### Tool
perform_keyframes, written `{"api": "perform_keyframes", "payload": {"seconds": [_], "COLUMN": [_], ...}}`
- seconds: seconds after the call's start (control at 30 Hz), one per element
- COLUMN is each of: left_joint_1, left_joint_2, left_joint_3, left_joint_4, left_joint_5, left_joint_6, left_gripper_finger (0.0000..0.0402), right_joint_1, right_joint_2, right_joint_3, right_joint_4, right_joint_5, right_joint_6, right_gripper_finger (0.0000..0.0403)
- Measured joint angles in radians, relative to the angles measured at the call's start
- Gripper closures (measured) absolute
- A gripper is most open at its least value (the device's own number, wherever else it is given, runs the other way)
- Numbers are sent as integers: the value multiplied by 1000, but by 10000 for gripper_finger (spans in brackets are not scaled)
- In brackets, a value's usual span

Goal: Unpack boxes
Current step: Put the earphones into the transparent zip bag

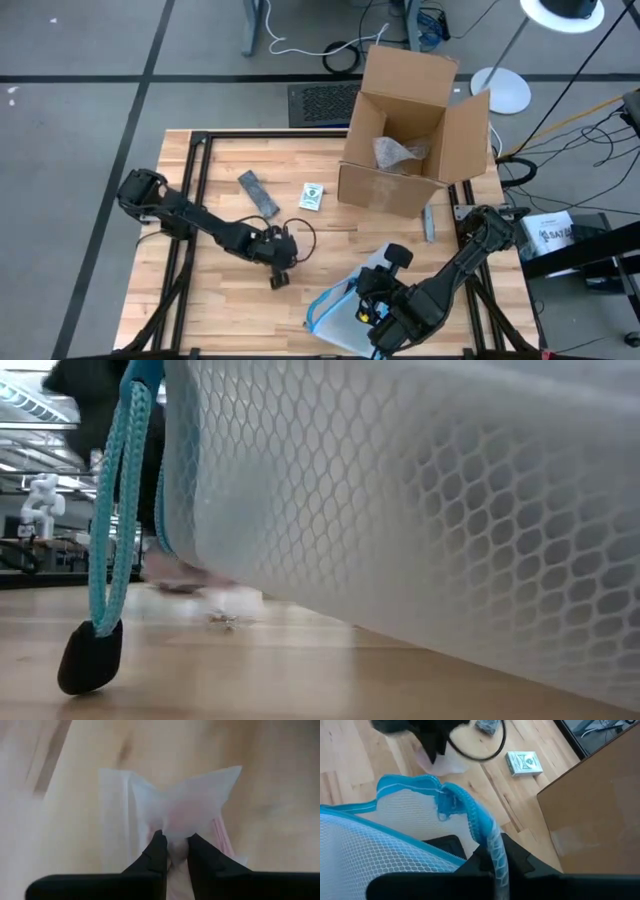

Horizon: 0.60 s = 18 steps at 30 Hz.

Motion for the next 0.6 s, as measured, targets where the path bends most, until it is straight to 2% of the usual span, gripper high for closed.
{"api": "perform_keyframes", "payload": {"seconds": [0.1,0.27,0.37,0.47,0.6], "left_joint_1": [-52,-174,-256,-320,-327], "left_joint_2": [-53,-151,-171,-157,-99], "left_joint_3": [63,178,231,249,251], "left_joint_4": [-1,-34,4,143,350], "left_joint_5": [-21,-134,-176,-145,-78], "left_joint_6": [8,31,69,134,167], "left_gripper_finger": [357,357,357,357,357], "right_joint_1": [-7,-25,-33,-38,-42], "right_joint_2": [0,0,0,0,0], "right_joint_3": [0,0,0,0,0], "right_joint_4": [0,0,0,0,0], "right_joint_5": [-10,-31,-31,-31,-30], "right_joint_6": [0,0,0,0,0], "right_gripper_finger": [403,403,403,403,403]}}
